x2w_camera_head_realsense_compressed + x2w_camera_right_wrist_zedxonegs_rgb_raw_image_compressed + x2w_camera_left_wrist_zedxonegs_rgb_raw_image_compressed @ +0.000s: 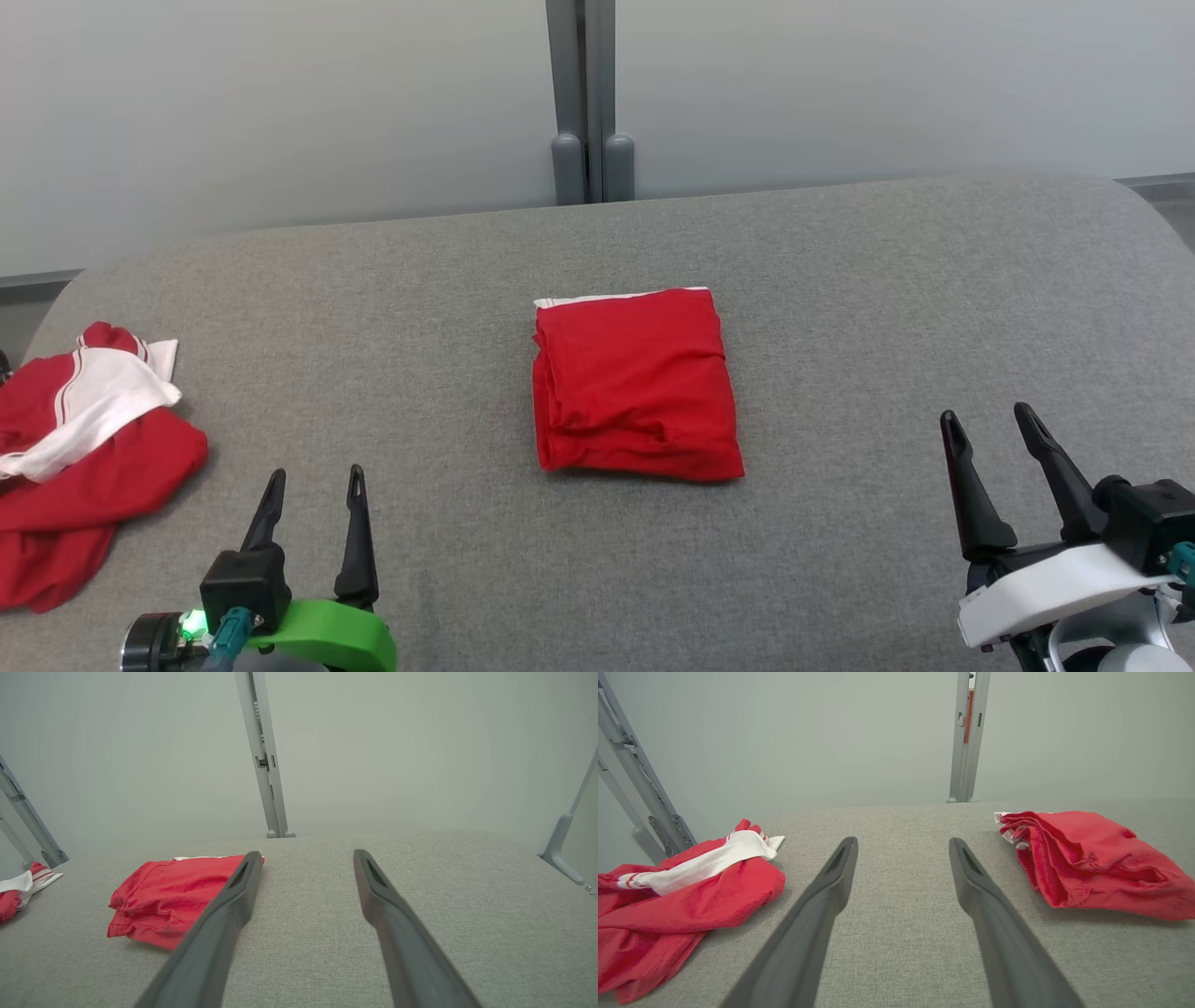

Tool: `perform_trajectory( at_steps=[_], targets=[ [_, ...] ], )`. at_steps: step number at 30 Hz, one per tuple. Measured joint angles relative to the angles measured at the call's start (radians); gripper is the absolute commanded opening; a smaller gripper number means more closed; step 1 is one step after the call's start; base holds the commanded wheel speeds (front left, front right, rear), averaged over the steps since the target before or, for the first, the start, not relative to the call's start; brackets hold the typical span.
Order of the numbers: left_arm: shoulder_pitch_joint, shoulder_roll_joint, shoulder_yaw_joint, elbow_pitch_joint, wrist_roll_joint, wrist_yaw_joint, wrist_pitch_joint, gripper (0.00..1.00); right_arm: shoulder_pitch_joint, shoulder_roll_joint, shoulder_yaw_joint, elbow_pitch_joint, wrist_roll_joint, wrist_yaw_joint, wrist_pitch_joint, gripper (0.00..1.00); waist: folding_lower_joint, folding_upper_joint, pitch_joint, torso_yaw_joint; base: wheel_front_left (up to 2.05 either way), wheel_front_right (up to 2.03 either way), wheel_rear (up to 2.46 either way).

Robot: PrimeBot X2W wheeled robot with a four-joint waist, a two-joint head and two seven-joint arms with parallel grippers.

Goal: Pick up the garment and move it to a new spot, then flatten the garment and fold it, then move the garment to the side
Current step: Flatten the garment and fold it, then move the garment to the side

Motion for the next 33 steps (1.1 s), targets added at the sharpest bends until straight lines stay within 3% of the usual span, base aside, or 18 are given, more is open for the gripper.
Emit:
perform_trajectory(
  at_steps=[10,17,23,33],
  targets=[
    [-0.037,-0.001,-0.015,-0.007,0.004,0.0,-0.008,1.0,-0.002,-0.009,-0.017,-0.002,0.005,0.0,0.012,1.0,-0.0001,0.0,0.024,0.013,0.0,0.0,0.0],
    [-0.141,-0.027,-0.024,-0.04,0.021,-0.002,-0.019,1.0,-0.082,-0.073,-0.019,0.057,0.037,0.0,0.015,1.0,0.0,0.0,0.097,0.053,0.0,0.0,0.0],
    [-0.223,-0.065,-0.029,-0.058,0.043,-0.01,-0.025,1.0,-0.229,-0.123,0.053,0.179,0.084,0.0,0.01,1.0,0.0,0.0,0.189,0.113,0.0,0.0,0.0],
    [-0.263,-0.106,-0.002,-0.08,0.074,-0.028,-0.026,1.0,-0.454,-0.128,0.221,0.484,0.201,0.0,-0.004,1.0,0.0,0.0,0.311,0.209,0.0,0.0,0.0]
  ],
)
